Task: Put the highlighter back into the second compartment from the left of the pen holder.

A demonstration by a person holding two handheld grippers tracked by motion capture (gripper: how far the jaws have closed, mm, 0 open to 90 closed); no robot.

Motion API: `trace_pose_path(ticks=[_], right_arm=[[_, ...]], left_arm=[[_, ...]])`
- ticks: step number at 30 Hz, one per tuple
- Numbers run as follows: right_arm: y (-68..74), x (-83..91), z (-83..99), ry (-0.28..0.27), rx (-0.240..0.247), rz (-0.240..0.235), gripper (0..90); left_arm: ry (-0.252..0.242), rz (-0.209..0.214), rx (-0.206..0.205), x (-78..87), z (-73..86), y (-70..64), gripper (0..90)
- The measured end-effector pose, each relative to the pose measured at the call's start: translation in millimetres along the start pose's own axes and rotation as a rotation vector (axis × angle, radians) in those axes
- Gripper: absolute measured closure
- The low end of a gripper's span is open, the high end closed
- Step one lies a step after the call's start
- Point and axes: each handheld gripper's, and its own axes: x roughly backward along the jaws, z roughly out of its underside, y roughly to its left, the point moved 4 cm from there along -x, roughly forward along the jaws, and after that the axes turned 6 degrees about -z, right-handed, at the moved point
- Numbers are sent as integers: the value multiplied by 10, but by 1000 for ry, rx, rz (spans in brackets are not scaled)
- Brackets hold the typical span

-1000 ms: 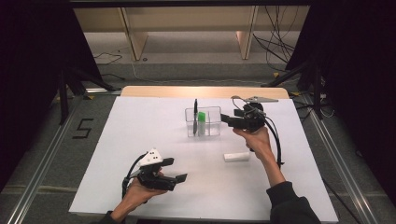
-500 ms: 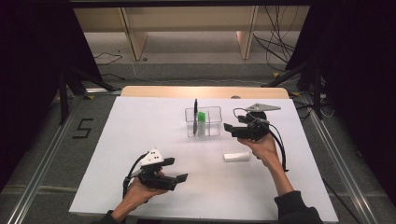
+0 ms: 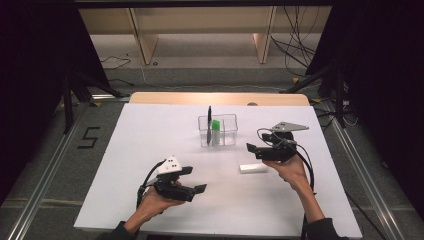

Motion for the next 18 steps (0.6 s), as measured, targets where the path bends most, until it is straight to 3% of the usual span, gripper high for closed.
trace_pose_path(ticks=[11,18], right_arm=[[45,139,232,-11,-6,-7,262],[59,231,364,-56,-35,-19,261]], left_arm=[[43,14,-40,-267,-160,-17,160],[73,18,-63,-447,-245,-53,160]])
